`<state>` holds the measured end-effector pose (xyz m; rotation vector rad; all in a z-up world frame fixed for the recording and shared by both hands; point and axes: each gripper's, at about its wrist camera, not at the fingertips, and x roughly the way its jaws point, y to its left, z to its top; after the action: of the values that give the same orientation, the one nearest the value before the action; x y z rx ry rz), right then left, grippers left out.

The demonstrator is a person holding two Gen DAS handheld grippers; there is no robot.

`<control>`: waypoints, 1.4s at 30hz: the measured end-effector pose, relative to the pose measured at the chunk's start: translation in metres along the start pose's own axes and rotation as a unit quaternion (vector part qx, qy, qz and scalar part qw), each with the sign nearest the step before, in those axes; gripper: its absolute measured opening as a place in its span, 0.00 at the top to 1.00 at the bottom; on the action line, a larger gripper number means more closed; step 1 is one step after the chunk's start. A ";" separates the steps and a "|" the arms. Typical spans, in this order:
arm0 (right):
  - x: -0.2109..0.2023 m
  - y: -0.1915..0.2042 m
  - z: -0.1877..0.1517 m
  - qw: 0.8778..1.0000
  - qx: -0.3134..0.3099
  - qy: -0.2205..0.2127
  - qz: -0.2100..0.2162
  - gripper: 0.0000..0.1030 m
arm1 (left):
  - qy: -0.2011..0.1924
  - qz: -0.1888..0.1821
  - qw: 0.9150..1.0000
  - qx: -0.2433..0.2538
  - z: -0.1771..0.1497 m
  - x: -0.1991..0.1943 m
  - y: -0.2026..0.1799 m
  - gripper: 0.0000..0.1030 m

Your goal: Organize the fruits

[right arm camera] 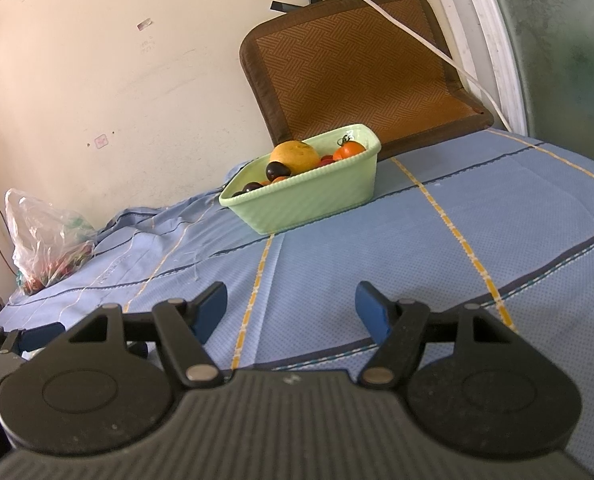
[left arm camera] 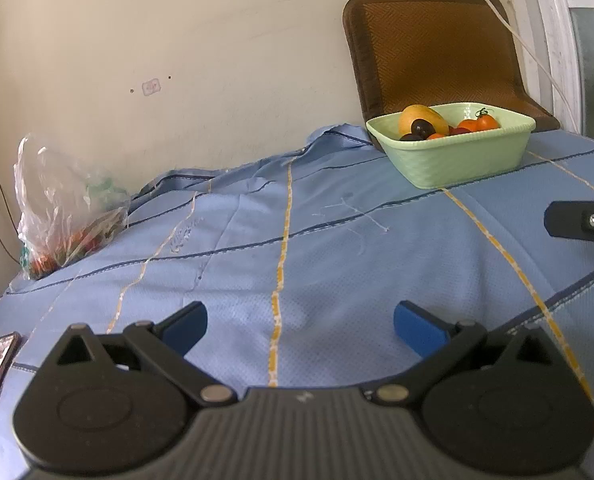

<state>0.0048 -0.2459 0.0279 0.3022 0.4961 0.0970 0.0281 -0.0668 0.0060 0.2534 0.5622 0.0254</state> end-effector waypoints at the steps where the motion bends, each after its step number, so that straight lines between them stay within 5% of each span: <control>1: 0.000 0.000 0.000 1.000 0.000 0.000 0.000 0.29 | -0.001 0.001 1.000 0.001 0.000 0.000 0.000 0.00; 42: -0.001 -0.003 0.001 1.000 0.003 -0.003 0.005 0.29 | -0.008 0.002 1.000 0.019 0.001 -0.003 -0.003 0.00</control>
<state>0.0044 -0.2493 0.0283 0.3108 0.4892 0.1047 0.0256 -0.0704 0.0080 0.2915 0.5460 0.0176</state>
